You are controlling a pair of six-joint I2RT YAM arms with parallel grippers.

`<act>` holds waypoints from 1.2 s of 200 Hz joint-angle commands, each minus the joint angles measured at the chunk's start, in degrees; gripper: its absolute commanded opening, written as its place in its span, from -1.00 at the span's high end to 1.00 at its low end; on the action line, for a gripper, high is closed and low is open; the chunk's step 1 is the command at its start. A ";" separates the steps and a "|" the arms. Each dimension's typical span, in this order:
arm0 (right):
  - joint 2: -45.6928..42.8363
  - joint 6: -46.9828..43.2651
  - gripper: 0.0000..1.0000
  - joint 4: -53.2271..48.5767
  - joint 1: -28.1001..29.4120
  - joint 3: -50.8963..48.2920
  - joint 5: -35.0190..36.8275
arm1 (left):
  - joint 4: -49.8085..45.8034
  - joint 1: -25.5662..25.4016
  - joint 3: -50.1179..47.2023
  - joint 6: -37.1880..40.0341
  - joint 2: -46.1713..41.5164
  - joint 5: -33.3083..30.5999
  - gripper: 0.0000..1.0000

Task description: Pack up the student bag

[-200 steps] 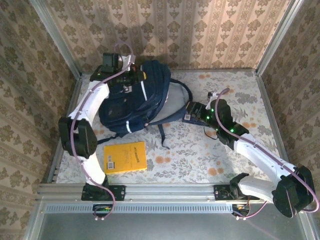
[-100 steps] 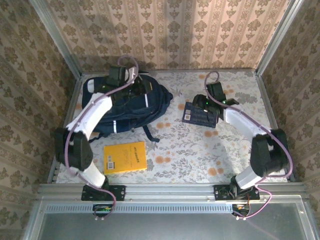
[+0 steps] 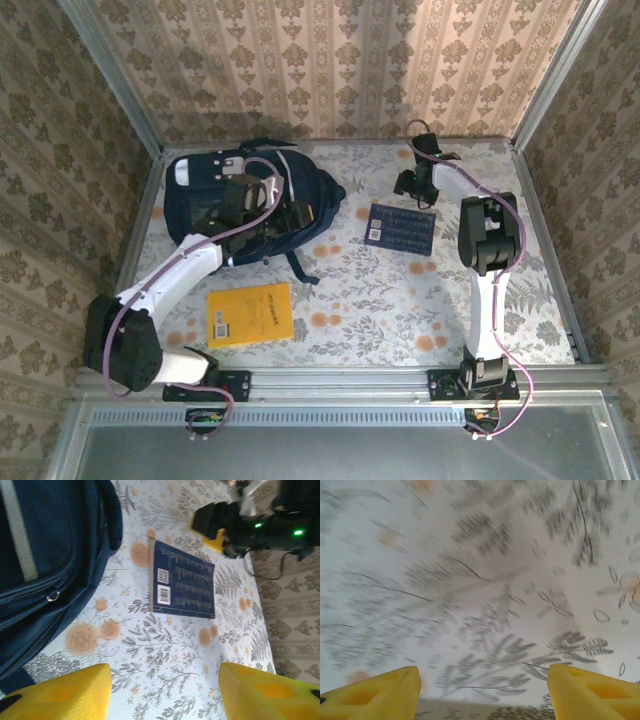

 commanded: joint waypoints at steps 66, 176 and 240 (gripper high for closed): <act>-11.20 0.50 -0.41 3.63 0.95 -19.55 -8.90 | 2.24 -0.20 1.58 -0.30 0.06 0.77 -0.23; -39.08 15.32 -0.35 21.99 17.48 -56.76 -9.72 | -5.52 -11.83 6.49 -3.89 16.36 -4.95 -0.30; -43.81 11.89 -0.35 26.65 19.10 -64.17 -18.64 | -5.63 -14.31 2.97 -1.49 19.59 -4.81 -0.31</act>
